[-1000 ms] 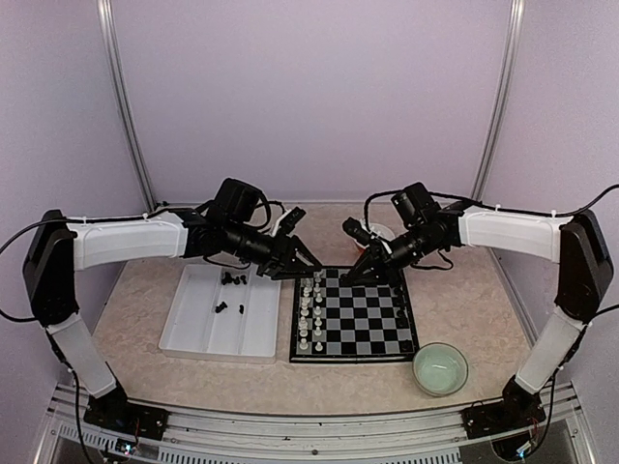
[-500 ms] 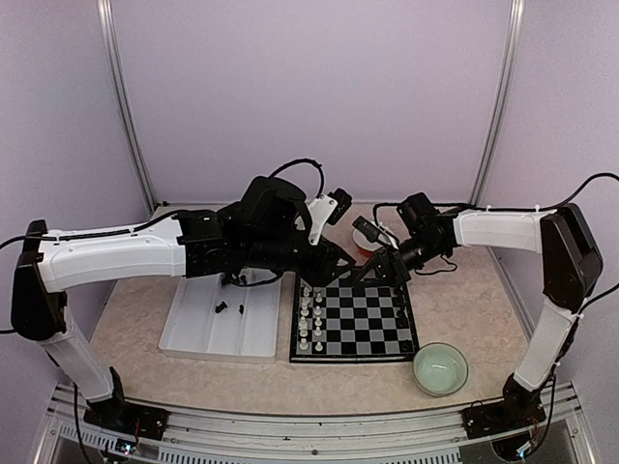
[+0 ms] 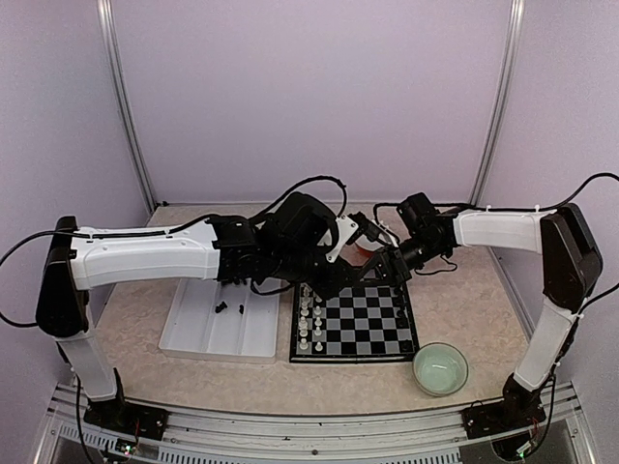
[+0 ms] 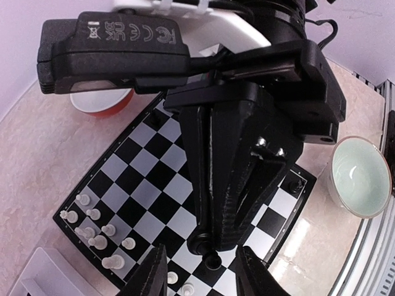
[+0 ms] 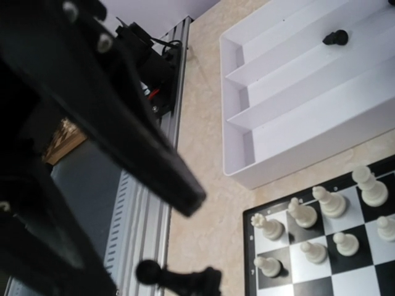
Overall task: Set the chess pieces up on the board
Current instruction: Pass from the right arm to the left
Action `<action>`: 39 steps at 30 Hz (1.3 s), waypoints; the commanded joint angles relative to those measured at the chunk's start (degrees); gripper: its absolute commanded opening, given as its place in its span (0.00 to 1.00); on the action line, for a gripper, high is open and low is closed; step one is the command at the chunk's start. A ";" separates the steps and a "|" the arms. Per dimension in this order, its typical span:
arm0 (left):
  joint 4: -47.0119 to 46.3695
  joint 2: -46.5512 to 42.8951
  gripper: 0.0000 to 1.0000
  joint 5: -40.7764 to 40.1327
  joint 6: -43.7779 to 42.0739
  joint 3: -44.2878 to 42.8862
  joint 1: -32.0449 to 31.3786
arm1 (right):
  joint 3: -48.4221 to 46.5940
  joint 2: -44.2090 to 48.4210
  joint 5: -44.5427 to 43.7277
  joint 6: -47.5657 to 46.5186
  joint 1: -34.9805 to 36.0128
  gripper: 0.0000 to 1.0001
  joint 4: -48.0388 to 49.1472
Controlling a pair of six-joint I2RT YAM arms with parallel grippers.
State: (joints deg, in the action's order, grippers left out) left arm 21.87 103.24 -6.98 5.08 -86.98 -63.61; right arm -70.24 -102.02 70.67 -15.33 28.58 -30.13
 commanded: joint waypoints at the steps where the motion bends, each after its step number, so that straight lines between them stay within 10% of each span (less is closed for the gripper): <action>1: 2.32 0.32 0.37 -1.15 -1.39 -1.92 -0.46 | -0.76 -0.81 1.83 0.31 -0.37 0.00 -0.13; 21: 4.25 3.95 0.03 -2.92 -1.87 -5.08 -0.51 | -0.16 0.14 1.22 0.16 -0.40 0.02 -0.04; 24: 4.19 4.63 0.01 -4.01 -1.85 -6.44 -0.48 | -0.74 1.02 -1.61 -2.50 -1.38 0.18 -2.71; 39: 11.94 22.10 0.00 1.95 -2.00 -27.13 1.49 | 8.18 15.51 -20.63 -12.11 -32.65 0.41 -4.29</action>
State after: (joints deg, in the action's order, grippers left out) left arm 30.41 120.99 -7.20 3.53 -110.02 -62.81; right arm -67.09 -92.23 58.63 -27.35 -0.14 -37.60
